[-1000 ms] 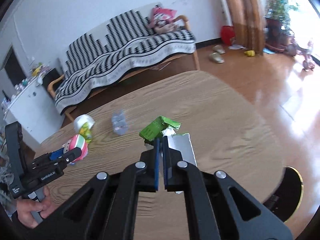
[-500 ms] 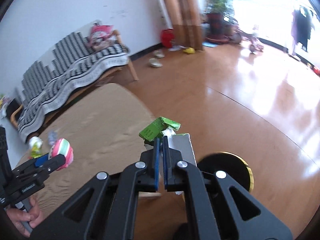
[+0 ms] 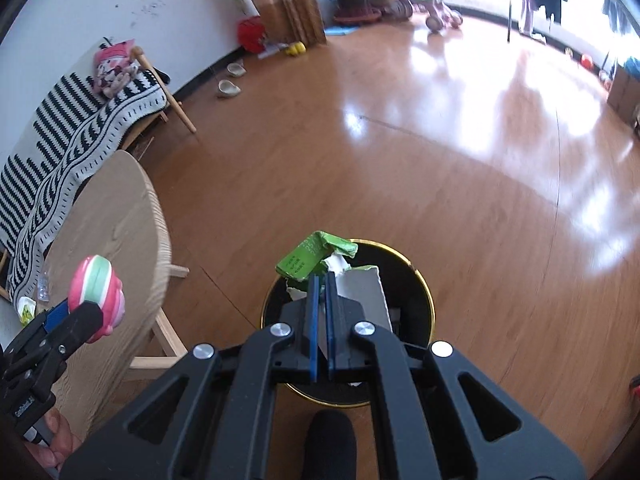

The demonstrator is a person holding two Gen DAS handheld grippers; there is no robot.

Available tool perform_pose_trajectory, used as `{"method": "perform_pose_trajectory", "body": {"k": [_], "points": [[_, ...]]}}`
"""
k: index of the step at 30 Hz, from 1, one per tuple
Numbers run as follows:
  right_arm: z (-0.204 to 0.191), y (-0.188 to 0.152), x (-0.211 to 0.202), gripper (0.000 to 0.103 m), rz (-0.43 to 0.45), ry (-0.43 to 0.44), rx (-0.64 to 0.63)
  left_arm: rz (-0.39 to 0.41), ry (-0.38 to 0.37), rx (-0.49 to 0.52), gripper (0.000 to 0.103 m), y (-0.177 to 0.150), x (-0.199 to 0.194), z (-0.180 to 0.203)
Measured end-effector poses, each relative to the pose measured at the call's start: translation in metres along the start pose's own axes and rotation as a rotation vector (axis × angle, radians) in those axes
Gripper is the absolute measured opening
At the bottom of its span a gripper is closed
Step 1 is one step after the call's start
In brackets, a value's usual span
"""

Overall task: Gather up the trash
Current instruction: 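Carry both items over the black bin and open both tools to drop them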

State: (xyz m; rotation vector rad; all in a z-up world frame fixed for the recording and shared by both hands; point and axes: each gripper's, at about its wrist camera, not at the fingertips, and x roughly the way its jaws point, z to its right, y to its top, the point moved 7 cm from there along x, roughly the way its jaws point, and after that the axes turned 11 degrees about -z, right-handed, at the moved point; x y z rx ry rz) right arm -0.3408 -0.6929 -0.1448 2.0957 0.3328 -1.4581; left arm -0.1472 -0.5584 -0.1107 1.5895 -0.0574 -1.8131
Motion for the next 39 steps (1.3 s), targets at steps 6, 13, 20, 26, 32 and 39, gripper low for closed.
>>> {"method": "perform_pose_trajectory", "body": {"k": [6,13,20,26,32,39], "points": [[-0.001,0.003,0.007,0.004,-0.015,0.020,0.019,-0.014,-0.010,-0.001,0.057,0.008,0.015,0.003],[0.003,0.007,0.008,0.010,-0.017,0.040,0.053,-0.022,-0.015,-0.012,0.057,0.008,0.020,0.006],[0.018,0.012,-0.013,0.083,0.074,0.025,0.120,-0.038,-0.025,0.003,0.057,0.005,0.031,0.012],[0.036,0.012,-0.017,0.083,0.095,-0.004,0.172,-0.063,-0.059,0.035,0.057,0.003,0.049,0.030],[0.044,0.013,-0.024,0.085,0.119,-0.022,0.191,-0.086,-0.097,0.078,0.058,0.001,0.068,0.055],[0.049,0.014,-0.029,0.085,0.139,-0.022,0.215,-0.103,-0.126,0.093,0.062,0.001,0.083,0.067]]}}
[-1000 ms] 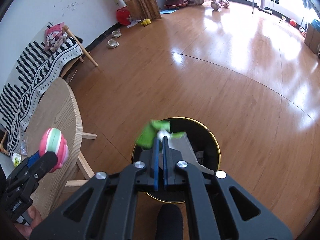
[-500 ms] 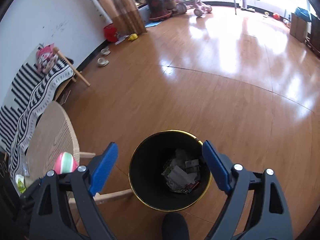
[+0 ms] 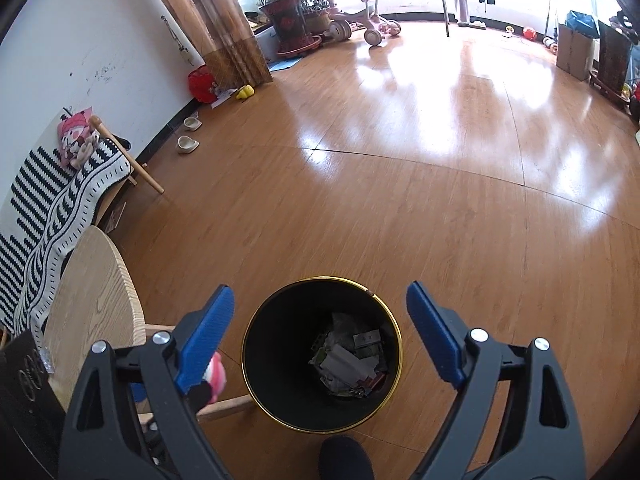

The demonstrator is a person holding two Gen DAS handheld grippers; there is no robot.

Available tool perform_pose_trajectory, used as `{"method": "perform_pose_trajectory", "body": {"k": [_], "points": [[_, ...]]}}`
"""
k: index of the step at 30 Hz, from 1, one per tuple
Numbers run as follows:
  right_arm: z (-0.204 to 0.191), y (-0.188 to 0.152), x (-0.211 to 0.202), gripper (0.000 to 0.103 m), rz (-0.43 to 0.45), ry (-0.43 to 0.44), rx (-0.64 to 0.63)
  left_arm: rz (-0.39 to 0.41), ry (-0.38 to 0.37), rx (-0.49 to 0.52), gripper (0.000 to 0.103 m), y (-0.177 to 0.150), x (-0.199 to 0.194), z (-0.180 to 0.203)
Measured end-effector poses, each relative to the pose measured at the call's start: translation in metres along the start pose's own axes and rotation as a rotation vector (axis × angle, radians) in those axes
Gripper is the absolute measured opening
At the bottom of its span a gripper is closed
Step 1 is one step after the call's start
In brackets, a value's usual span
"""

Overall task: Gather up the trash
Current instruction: 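Carry both items over the black bin and open both tools to drop them, then move both tools back over the trash on the table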

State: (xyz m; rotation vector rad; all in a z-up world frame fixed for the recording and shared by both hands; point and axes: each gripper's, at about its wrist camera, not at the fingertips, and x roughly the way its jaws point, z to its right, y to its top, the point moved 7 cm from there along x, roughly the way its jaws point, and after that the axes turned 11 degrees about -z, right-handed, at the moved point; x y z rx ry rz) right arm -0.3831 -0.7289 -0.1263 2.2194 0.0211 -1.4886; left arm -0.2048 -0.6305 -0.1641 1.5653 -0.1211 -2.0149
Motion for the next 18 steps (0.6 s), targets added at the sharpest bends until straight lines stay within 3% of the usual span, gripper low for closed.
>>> {"method": "perform_pose_trajectory", "body": {"k": [4,9,13,18], "points": [[-0.002,0.000,0.000,0.085,0.001,0.005,-0.005,0.019,-0.002,-0.007,0.080,0.002,-0.003,-0.005],[-0.014,-0.003,0.001,0.086,-0.008,0.024,-0.022,0.031,0.007,-0.035,0.082,0.003,-0.017,-0.017],[-0.037,-0.005,-0.001,0.086,-0.009,0.054,-0.045,0.071,0.051,-0.062,0.089,0.001,-0.050,-0.036],[-0.097,-0.013,-0.008,0.086,0.000,0.110,-0.128,0.162,0.111,-0.146,0.092,-0.011,-0.115,-0.082]]}}
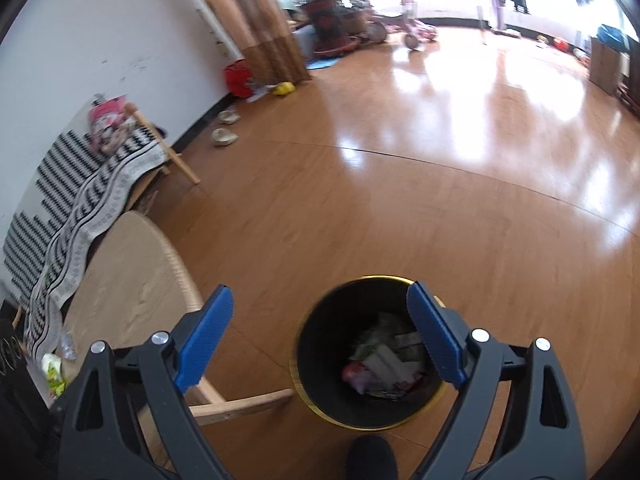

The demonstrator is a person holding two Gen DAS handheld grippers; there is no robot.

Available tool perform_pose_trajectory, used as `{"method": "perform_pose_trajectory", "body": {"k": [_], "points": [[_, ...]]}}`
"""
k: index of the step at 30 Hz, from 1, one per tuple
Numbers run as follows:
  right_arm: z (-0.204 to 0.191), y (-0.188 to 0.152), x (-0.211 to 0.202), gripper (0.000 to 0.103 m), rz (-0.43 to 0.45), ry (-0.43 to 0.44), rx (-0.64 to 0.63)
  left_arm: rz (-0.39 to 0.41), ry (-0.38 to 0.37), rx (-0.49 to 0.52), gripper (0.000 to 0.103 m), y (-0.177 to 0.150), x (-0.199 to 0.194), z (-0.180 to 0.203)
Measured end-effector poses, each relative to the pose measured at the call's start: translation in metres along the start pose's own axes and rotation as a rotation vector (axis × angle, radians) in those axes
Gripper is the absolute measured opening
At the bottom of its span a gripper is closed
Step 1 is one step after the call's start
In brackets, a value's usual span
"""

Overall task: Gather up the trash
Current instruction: 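Move both tools back over the trash on the table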

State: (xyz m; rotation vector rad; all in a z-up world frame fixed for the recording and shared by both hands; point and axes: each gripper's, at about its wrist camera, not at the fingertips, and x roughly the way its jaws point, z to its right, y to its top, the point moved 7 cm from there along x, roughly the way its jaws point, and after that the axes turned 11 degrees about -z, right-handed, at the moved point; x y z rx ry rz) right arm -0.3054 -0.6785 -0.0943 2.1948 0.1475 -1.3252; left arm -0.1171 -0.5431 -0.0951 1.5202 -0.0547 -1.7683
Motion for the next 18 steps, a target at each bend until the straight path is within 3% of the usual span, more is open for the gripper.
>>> {"method": "perform_pose_trajectory", "body": {"k": [9,18], "points": [[-0.179,-0.036,0.019,0.086,-0.052,0.125,-0.253,0.134,0.180,-0.235,0.093,-0.019,-0.125,-0.150],[-0.349,-0.101,0.048,0.086,-0.149,0.244,-0.476,0.192,0.377,-0.412,0.093,-0.087,-0.223,-0.292]]}}
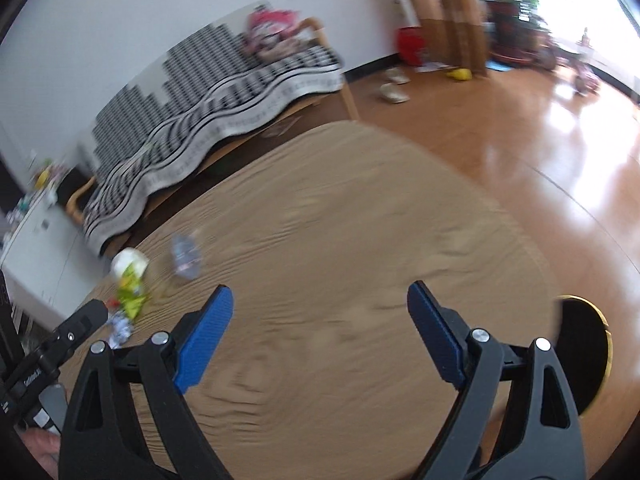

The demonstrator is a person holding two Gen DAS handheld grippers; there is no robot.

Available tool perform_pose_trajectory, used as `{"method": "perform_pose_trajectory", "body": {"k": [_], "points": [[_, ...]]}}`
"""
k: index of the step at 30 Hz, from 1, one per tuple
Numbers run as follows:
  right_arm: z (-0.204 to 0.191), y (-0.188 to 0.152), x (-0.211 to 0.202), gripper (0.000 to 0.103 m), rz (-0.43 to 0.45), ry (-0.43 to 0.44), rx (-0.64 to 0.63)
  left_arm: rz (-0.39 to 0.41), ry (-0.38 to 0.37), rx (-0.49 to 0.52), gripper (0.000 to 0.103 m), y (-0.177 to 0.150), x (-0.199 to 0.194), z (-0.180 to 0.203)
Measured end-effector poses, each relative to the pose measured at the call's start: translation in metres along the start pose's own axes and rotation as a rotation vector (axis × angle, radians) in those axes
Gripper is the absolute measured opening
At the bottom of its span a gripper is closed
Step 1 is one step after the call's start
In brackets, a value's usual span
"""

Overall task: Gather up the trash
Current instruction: 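Move both tools back over the trash on the table, then grasp crumpled blue-white paper with left tool while right tool grasps a silver blister pack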

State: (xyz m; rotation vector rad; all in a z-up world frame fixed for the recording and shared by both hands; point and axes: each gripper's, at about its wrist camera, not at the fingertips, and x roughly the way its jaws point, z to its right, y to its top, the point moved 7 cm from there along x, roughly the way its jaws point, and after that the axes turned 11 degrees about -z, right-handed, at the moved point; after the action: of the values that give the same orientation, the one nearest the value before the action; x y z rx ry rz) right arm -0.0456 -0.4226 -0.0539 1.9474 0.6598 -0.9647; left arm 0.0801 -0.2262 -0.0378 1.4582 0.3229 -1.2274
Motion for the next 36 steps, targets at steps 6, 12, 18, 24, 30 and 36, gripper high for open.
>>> {"method": "perform_pose_trajectory", "body": {"k": [6,12,18,24,30,36], "points": [[-0.074,0.005,0.051,0.086,-0.069,-0.007,-0.152,-0.011,0.111,-0.082,0.093,-0.017,-0.008,-0.110],[-0.116,-0.008,0.109,0.088,-0.168,-0.055,-0.287,-0.062,0.167,-0.094,0.093,-0.039,0.008,-0.174],[-0.133,-0.014,0.155,0.088,-0.225,-0.129,-0.379,-0.117,0.167,-0.063,0.093,-0.048,0.040,-0.182],[-0.147,-0.009,0.186,0.090,-0.239,-0.171,-0.419,-0.164,0.214,-0.055,0.093,-0.048,0.072,-0.188],[-0.157,0.006,0.203,0.096,-0.221,-0.170,-0.447,-0.153,0.244,-0.057,0.094,-0.045,0.076,-0.194],[-0.157,0.036,0.217,0.089,-0.174,-0.165,-0.419,-0.149,0.240,-0.086,0.073,-0.041,0.071,-0.196]]}}
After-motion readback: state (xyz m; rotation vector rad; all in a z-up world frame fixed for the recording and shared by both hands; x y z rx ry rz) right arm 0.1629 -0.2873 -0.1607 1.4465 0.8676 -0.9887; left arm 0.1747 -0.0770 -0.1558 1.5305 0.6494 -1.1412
